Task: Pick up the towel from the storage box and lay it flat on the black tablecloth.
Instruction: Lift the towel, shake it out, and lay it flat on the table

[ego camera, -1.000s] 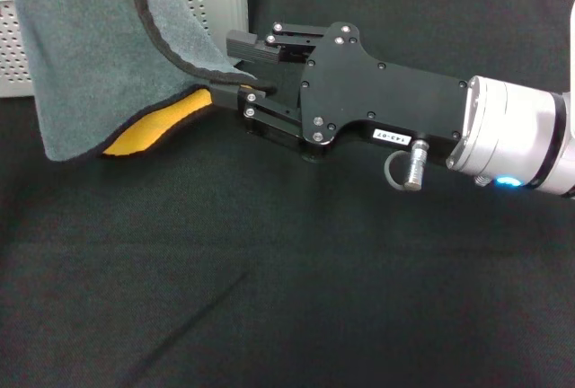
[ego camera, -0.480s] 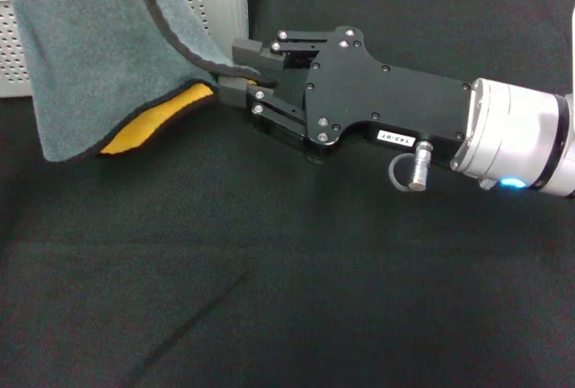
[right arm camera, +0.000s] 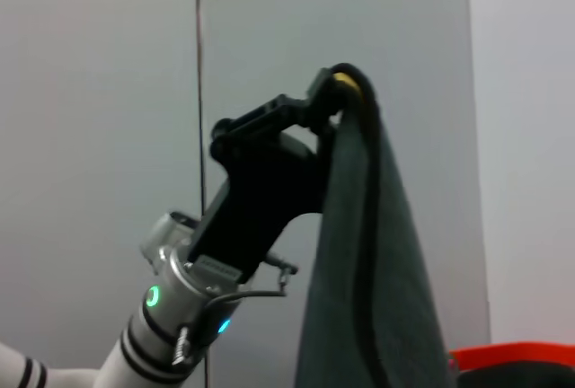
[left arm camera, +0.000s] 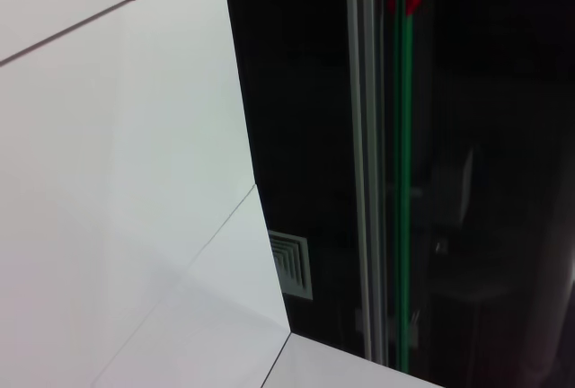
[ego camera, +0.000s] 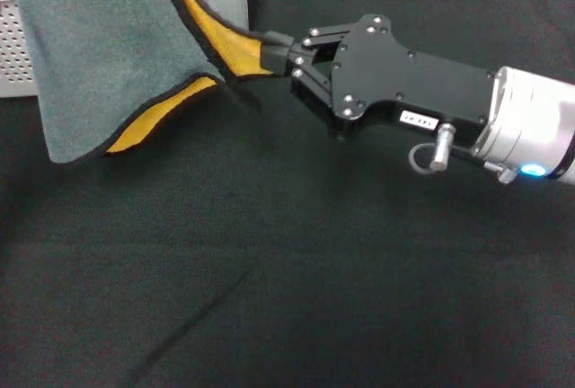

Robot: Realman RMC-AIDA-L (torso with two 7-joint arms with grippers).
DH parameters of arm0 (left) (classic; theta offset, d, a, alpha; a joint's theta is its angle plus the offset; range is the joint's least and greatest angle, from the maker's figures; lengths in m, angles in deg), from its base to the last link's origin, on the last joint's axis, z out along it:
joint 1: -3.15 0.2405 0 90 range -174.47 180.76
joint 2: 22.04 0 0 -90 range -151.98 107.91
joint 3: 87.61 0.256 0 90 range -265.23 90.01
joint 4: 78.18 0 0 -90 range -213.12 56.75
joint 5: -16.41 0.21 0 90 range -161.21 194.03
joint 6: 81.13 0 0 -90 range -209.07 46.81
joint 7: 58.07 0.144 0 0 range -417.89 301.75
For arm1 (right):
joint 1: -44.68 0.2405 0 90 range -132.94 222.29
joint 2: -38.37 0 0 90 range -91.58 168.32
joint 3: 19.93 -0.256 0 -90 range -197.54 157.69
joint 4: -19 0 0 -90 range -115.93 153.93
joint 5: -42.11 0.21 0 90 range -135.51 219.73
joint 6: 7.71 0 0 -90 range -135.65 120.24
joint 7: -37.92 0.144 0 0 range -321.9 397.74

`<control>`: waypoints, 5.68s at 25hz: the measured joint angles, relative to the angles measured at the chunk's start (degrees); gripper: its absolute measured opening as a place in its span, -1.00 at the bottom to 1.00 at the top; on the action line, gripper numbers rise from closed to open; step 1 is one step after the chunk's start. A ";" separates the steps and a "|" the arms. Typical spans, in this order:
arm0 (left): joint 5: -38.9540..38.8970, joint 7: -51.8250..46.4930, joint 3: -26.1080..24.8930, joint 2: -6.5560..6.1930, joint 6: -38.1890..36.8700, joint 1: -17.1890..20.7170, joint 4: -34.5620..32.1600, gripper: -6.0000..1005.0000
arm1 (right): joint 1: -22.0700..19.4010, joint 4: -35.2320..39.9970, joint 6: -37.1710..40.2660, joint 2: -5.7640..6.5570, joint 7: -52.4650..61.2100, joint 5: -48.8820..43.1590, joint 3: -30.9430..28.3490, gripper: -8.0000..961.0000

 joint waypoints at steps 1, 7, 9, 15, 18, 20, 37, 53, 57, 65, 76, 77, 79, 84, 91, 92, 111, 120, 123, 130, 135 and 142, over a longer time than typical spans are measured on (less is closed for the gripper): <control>0.11 0.00 0.05 0.01 -0.03 0.05 0.00 -0.95 | -0.06 -0.02 -0.04 0.04 0.44 -0.19 -0.41 -0.82; 2.53 -0.33 0.40 -0.09 -0.23 1.26 -0.01 -0.95 | -0.80 3.32 0.31 0.13 7.87 -7.42 -4.73 -0.98; 5.00 -0.55 0.42 -0.24 -0.25 1.89 0.00 -0.95 | -1.81 6.25 0.30 0.13 11.64 -11.24 -6.90 -0.98; 11.18 -1.57 0.42 -2.22 -0.67 7.24 -0.20 -0.95 | -8.36 18.61 -0.37 0.26 21.14 -20.53 -12.52 -0.98; 15.00 -1.98 0.41 -4.04 -1.12 10.07 -0.54 -0.95 | -11.22 24.55 -1.90 0.40 25.82 -24.41 -15.65 -0.98; 17.41 -1.92 0.34 -5.30 -1.87 11.55 -0.71 -0.95 | -12.57 28.03 -5.13 0.40 29.32 -25.92 -18.52 -0.98; 30.64 -4.56 1.02 -6.68 -7.35 23.86 -18.18 -0.95 | -23.35 50.05 -23.50 0.40 48.57 -32.68 -26.33 -0.97; 18.96 -6.25 10.60 -8.31 -7.75 35.84 -33.99 -0.95 | -26.45 53.80 -34.02 0.25 49.29 -25.56 -28.81 -0.96; 18.43 -7.22 11.93 -8.85 -7.81 36.99 -35.99 -0.95 | -26.81 52.82 -36.84 0.26 48.92 -23.82 -28.84 -0.95; 22.15 -6.99 11.08 -9.05 -7.63 31.16 -28.05 -0.95 | -24.03 39.62 -35.72 0.30 48.43 -27.33 -30.41 -0.95; 38.61 -2.72 -0.21 -6.38 -7.25 10.03 -7.66 -0.95 | -13.41 20.43 -32.68 0.59 46.58 -34.56 -36.48 -0.94; 40.03 -2.28 -1.11 -6.16 -7.15 8.67 -6.63 -0.95 | -12.26 18.54 -32.63 0.65 46.34 -35.22 -37.24 -0.94; 42.19 -1.70 -2.57 -5.67 -6.51 6.69 -5.57 -0.95 | -9.82 15.20 -32.58 0.70 45.77 -37.02 -38.83 -0.94; 43.79 -1.12 -3.37 -4.99 -3.17 4.54 -4.77 -0.95 | -3.58 7.20 -32.31 0.74 44.41 -41.42 -42.59 -0.93; 44.93 0.15 -3.27 -3.78 2.45 3.69 -4.38 -0.95 | 3.42 -1.01 -31.63 1.14 42.50 -46.71 -45.93 -0.92; 45.31 0.17 -3.27 -3.66 3.38 3.46 -4.21 -0.95 | 4.26 -2.12 -31.24 1.33 42.19 -47.18 -46.02 -0.92; 50.27 3.06 -3.20 -2.83 21.18 -0.77 -0.62 -0.95 | 13.00 -12.23 -17.46 1.10 41.43 -60.18 -45.64 -0.91; 55.66 4.75 -3.14 -0.53 29.11 -2.01 -0.45 -0.95 | 15.68 -17.90 -10.59 0.08 39.85 -63.68 -44.52 -0.90; 56.56 5.43 -3.10 -0.46 31.45 -2.30 -0.21 -0.95 | 15.89 -18.70 -7.81 0.06 40.00 -64.04 -43.09 -0.90; 57.14 8.14 -3.11 -0.09 37.65 -3.23 0.04 -0.95 | 17.33 -21.87 -1.97 0.04 40.01 -64.18 -40.74 -0.89; 57.24 9.36 -3.08 0.02 40.86 -4.55 1.33 -0.95 | 18.09 -23.60 1.52 0.04 39.78 -64.22 -40.70 -0.89; 57.31 11.97 -1.26 0.01 43.77 -5.25 1.59 -0.95 | 19.50 -24.64 4.94 0.05 39.74 -64.89 -40.02 -0.88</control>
